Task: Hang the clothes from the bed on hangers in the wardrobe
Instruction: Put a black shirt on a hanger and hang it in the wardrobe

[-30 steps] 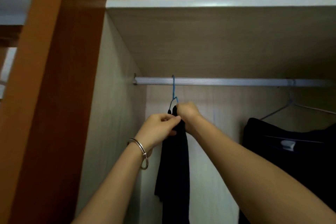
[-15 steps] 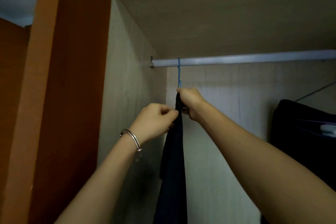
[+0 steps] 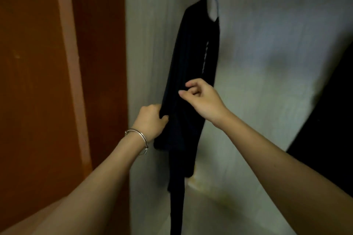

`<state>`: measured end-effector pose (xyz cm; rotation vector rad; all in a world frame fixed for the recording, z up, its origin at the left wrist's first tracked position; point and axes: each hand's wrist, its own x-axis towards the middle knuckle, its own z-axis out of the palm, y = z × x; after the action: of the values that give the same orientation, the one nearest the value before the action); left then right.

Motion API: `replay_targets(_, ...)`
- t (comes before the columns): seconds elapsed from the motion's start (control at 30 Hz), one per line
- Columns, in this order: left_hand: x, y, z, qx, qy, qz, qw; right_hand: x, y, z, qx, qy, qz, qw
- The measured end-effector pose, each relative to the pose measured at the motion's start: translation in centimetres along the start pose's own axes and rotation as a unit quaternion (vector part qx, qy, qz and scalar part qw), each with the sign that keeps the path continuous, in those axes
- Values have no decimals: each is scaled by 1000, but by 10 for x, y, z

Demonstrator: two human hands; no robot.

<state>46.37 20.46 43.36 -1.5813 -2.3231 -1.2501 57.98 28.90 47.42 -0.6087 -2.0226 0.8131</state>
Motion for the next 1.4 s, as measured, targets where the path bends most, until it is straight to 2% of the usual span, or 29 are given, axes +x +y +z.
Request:
replay_targets(0.13,-65,-61,19,29,-36,-62,997,-62,65,38,-17,-55,48,997)
replay_targets(0.2,-116,-98,26,46,-71,-96,992,-110,108,64,-50,-115,100,987)
replay_targets(0.27,-177,-138,33,79,-138,-148,976,-165,148,89,-86,-202,167,961)
replay_targets(0.4,-322,-208,31,80,-232,-325,913,-271,195,137,-127,-411,234,872)
replay_targets(0.5,-430,-243,19,50,-287,-467,835,-331,204,176,-135,-533,259,794)
replay_targets(0.6,-513,-263,7,-3,-295,-560,774,-366,201,216,-134,-626,293,710)
replay_targets(0.67,-546,-268,-2,-37,-285,-622,728,-374,198,241,-138,-647,322,678)
replay_targets(0.77,-580,-282,-15,-86,-212,-703,673,-379,188,277,-158,-649,339,662)
replay_targets(0.9,-614,-306,-18,-145,-149,-764,611,-379,177,318,-197,-654,332,651)
replay_targets(0.97,-618,-312,-23,-175,-71,-797,573,-377,172,338,-205,-654,339,645)
replay_targets(1.03,-615,-317,-27,-207,-3,-814,543,-370,165,355,-201,-652,345,644)
replay_targets(1.1,-612,-326,-29,-239,31,-822,516,-360,161,380,-202,-656,337,644)
replay_targets(1.23,-601,-350,-28,-273,120,-837,458,-319,156,445,-216,-674,290,644)
replay_targets(1.3,-595,-370,-26,-252,86,-835,481,-292,156,489,-222,-692,271,631)
replay_targets(1.33,-589,-383,-28,-203,101,-847,480,-278,155,512,-225,-699,264,626)
replay_targets(1.37,-587,-400,-22,-199,181,-851,452,-264,154,536,-229,-708,250,619)
replay_targets(1.4,-580,-424,-23,-291,248,-824,418,-248,151,562,-234,-720,234,610)
